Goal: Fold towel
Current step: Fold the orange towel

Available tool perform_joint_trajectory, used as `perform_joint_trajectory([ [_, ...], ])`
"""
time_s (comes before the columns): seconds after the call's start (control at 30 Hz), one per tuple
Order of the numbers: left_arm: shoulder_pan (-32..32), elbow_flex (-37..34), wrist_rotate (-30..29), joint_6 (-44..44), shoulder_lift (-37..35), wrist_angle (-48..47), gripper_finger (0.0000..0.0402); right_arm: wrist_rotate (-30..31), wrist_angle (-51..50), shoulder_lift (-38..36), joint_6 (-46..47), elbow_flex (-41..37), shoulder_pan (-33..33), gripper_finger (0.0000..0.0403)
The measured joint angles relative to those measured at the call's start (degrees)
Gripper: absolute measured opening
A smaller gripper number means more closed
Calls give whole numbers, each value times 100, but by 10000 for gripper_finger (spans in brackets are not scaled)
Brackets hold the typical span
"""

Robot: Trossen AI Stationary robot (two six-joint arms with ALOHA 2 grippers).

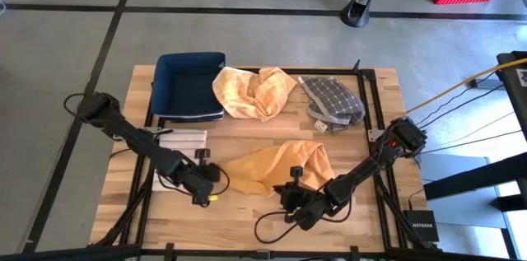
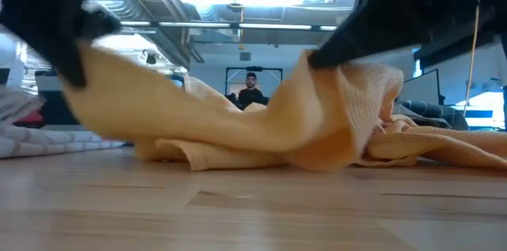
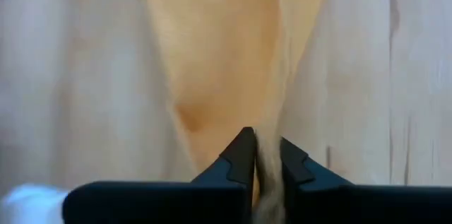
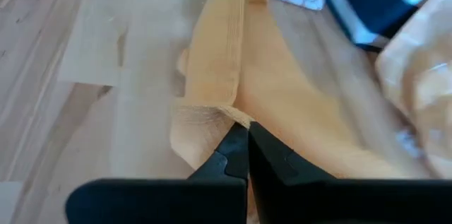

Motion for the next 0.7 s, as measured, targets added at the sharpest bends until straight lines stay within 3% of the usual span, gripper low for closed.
perform_joint_trajectory([
  [0.17,-123,803,-870,-11,-641,-1430,3,260,-1782,-458,-16,696,-4,5],
  [0.33,-113,1708,-2129,177,-1227,-2335,5,609,-3873,-1084,-17,1749,-106,5],
  [0.53,14,2622,-3328,1314,-1757,-2079,4,738,-5076,-1781,-478,2964,-426,5],
  [0.7,86,3102,-3501,2674,-1945,-1048,2,510,-5043,-2191,-1465,3766,-756,5],
])
